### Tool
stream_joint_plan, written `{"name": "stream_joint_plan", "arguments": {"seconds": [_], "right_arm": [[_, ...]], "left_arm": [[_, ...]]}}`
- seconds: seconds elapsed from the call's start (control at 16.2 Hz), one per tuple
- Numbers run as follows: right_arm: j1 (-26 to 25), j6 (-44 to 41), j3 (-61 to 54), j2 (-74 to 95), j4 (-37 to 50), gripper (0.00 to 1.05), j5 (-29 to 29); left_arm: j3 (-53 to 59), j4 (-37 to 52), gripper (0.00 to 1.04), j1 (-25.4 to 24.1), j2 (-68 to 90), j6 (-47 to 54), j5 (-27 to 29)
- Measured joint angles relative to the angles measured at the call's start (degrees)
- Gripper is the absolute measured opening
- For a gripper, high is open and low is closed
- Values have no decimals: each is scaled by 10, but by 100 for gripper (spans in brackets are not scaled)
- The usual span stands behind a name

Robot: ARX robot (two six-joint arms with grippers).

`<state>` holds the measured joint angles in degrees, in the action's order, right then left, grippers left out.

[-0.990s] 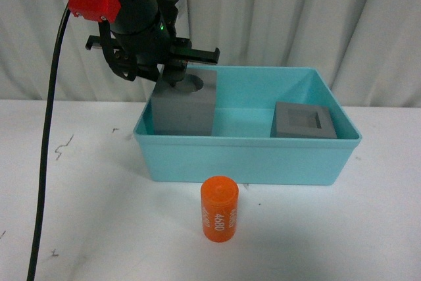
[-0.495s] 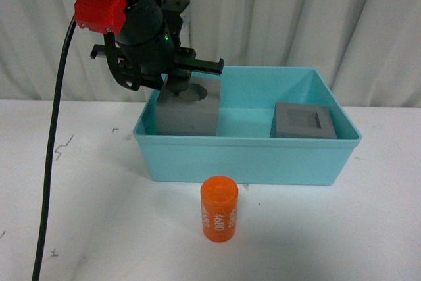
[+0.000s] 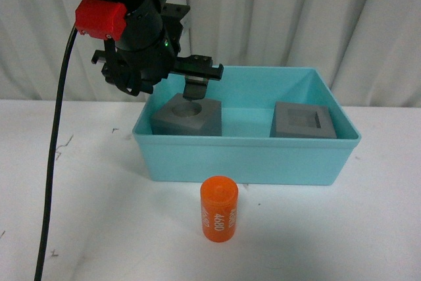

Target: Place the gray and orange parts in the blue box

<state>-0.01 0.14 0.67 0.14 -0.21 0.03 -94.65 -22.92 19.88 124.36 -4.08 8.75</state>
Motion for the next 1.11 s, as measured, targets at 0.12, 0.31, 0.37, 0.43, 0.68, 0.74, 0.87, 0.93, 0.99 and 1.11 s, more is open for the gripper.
{"name": "stream_joint_plan", "arguments": {"seconds": [0.12, 0.31, 0.37, 0.43, 0.68, 0.74, 0.87, 0.93, 0.99, 1.11], "right_arm": [[0, 0, 0, 0, 0, 98, 0], [0, 0, 0, 0, 0, 98, 0], [0, 0, 0, 0, 0, 98, 0], [0, 0, 0, 0, 0, 98, 0], [0, 0, 0, 0, 0, 98, 0], [0, 0, 0, 0, 0, 98, 0], [0, 0, 0, 0, 0, 98, 0], [0, 0, 0, 0, 0, 98, 0], [0, 0, 0, 0, 0, 98, 0], [0, 0, 0, 0, 0, 98, 0]], "left_arm": [[19, 19, 99, -2, -28, 0, -21], [88, 107, 98, -2, -132, -4, -54], [121, 147, 98, 0, -175, -1, -56], [163, 188, 98, 5, -227, -1, -72], [323, 316, 95, 21, -389, 5, -64], [403, 441, 83, 22, -438, 19, 37], [559, 577, 56, -26, -541, 30, 90], [607, 595, 45, -45, -564, 30, 80], [653, 602, 34, -56, -581, 30, 63], [720, 615, 12, -75, -617, 31, 33]]}}
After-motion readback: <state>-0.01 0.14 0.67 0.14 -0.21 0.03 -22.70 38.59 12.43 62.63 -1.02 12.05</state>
